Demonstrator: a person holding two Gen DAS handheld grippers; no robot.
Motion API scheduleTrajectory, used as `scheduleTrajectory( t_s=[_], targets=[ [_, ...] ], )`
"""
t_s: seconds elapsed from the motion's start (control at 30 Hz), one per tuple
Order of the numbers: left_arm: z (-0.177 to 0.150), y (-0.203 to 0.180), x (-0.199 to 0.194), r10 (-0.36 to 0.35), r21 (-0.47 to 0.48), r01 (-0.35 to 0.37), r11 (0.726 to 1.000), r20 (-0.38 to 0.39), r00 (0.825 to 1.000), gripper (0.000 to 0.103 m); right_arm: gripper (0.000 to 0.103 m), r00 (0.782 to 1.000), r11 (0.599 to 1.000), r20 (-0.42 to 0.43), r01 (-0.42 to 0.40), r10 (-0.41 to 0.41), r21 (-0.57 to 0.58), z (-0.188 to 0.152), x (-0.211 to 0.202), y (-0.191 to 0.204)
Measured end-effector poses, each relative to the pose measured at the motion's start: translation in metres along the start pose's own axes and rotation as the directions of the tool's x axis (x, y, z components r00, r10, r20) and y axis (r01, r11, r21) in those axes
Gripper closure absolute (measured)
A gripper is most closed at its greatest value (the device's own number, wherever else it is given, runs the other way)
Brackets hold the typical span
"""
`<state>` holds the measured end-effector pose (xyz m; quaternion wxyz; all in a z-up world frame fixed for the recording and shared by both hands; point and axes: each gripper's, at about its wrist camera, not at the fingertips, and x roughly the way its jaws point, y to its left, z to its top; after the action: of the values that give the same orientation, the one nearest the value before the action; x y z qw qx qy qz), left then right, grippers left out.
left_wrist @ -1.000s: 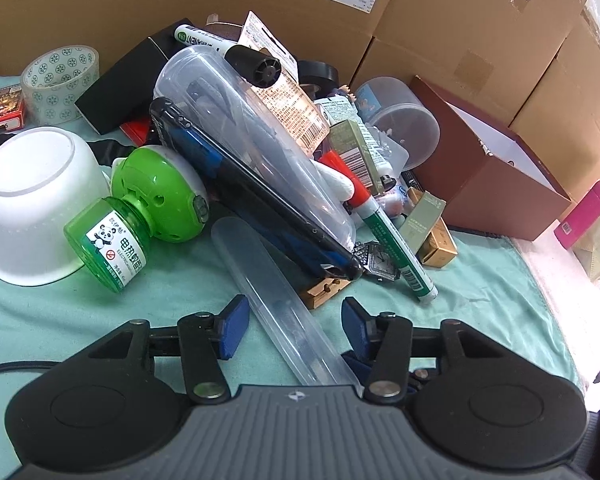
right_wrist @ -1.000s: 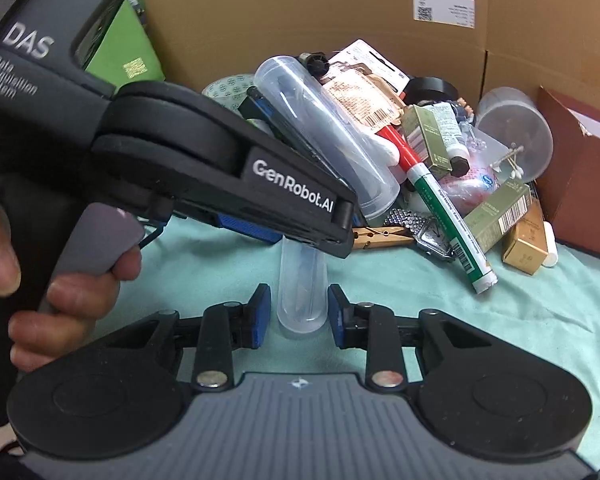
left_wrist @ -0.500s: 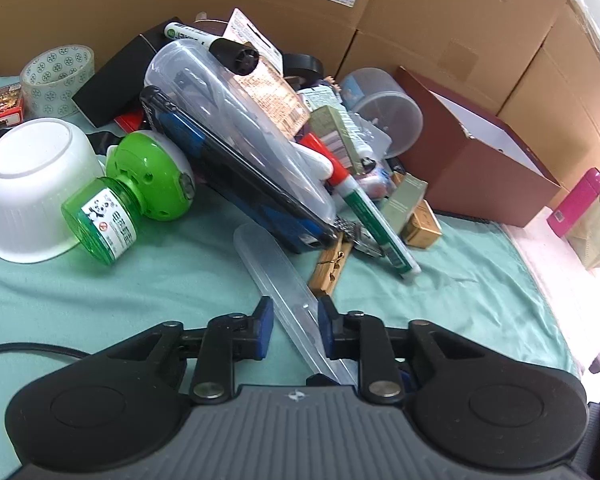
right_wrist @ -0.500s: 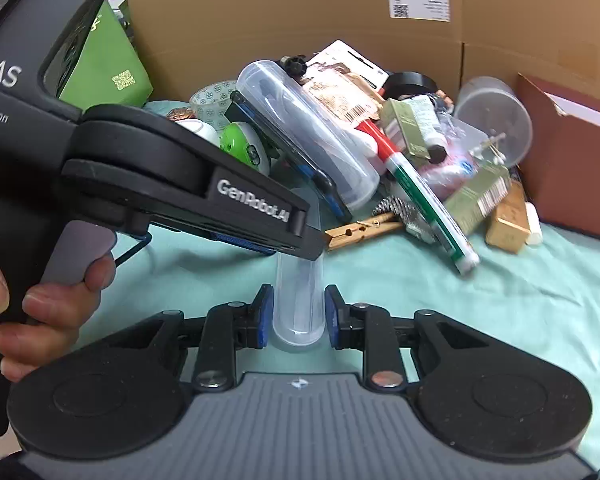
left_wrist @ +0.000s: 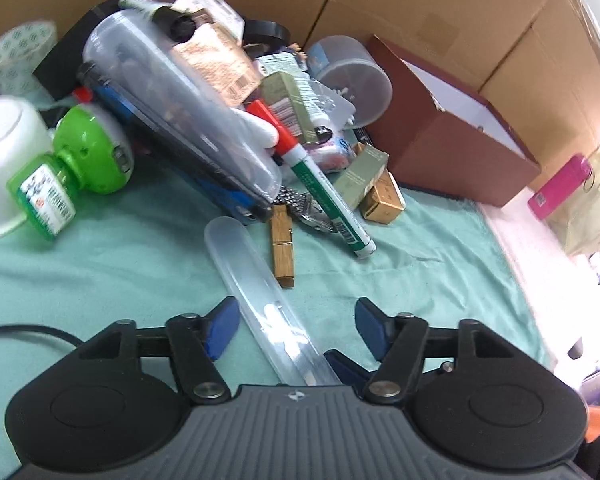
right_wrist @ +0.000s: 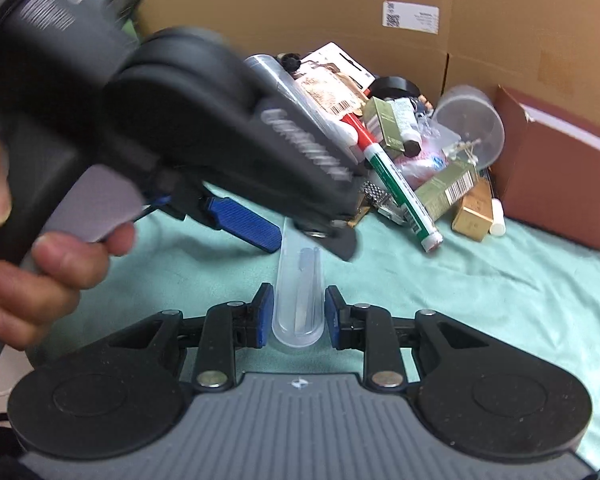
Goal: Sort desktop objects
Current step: 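Lift the clear tube case with the right gripper and carry it to the box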
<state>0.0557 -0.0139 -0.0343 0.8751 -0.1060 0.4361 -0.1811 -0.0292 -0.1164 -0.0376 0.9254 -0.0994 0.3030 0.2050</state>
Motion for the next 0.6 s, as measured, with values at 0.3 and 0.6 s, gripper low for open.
scheduleTrajectory(
  t_s=[0.3,0.6],
  targets=[
    [-0.001,-0.005,0.003,0.115,0.109,-0.117,0.987,0.031,0.993,0.063,0.073,1.000,0.999,0.009,-0.024,0.023,0.025,0.000,0.001,-0.004],
    [-0.015,-0.018,-0.003,0.138,0.174,-0.147,0.974,0.064,0.988,0.062,0.074,1.000,0.999,0.014,-0.013,0.013,0.039,0.000,0.002,-0.004]
  ],
)
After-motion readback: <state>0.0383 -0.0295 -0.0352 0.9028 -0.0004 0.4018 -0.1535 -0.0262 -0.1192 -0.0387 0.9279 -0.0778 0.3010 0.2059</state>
